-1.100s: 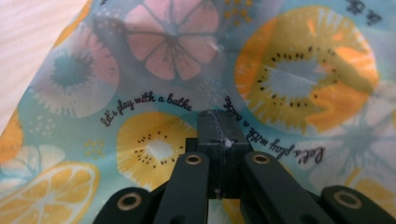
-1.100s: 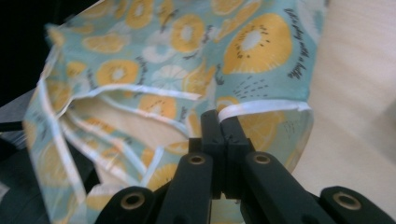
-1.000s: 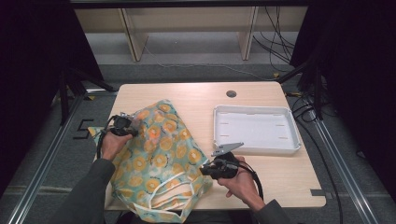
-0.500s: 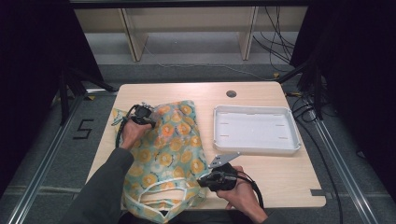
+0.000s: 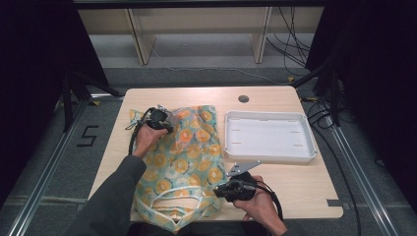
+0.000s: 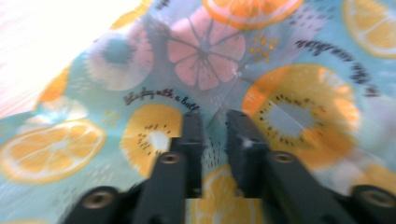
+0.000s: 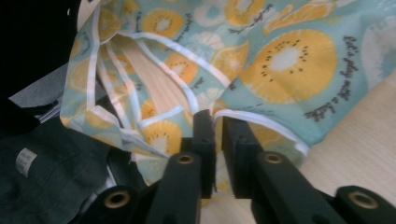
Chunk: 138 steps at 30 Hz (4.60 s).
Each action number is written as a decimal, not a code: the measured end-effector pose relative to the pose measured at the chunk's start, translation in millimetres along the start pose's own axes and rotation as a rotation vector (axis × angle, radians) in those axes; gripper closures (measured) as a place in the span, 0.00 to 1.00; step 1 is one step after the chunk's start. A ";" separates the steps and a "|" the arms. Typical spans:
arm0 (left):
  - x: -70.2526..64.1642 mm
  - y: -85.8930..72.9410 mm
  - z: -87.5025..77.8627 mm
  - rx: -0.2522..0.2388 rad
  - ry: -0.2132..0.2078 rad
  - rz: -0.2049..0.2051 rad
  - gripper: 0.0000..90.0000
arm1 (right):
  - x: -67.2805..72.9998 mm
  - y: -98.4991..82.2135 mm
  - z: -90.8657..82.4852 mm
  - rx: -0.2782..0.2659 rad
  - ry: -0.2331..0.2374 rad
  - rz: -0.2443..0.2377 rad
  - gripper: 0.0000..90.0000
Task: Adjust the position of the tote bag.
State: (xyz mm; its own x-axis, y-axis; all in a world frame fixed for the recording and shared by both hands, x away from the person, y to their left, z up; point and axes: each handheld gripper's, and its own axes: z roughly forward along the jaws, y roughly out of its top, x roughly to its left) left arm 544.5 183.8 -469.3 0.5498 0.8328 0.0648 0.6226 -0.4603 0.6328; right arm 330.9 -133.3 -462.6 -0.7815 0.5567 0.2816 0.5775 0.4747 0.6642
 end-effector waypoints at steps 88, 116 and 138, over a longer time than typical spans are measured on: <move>-50.0 -109.2 -179.5 -0.166 -0.239 0.320 0.98 | -9.7 101.7 7.6 -0.240 -0.017 -0.295 1.00; 4.4 -65.0 -72.9 0.049 -0.160 0.175 0.97 | -9.8 90.0 21.6 -0.068 -0.057 -0.297 0.67; 18.4 -84.8 -82.1 0.029 -0.171 0.079 0.77 | -6.7 68.4 63.2 0.124 -0.116 -0.438 1.00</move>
State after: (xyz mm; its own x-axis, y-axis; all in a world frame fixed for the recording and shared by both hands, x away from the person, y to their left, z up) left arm 456.0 263.4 -458.4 0.6828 0.7303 -0.0203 0.5881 -0.5330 0.6083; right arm 390.5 -61.5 -462.8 -0.9304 0.3551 -0.0905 0.2288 0.7560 0.6133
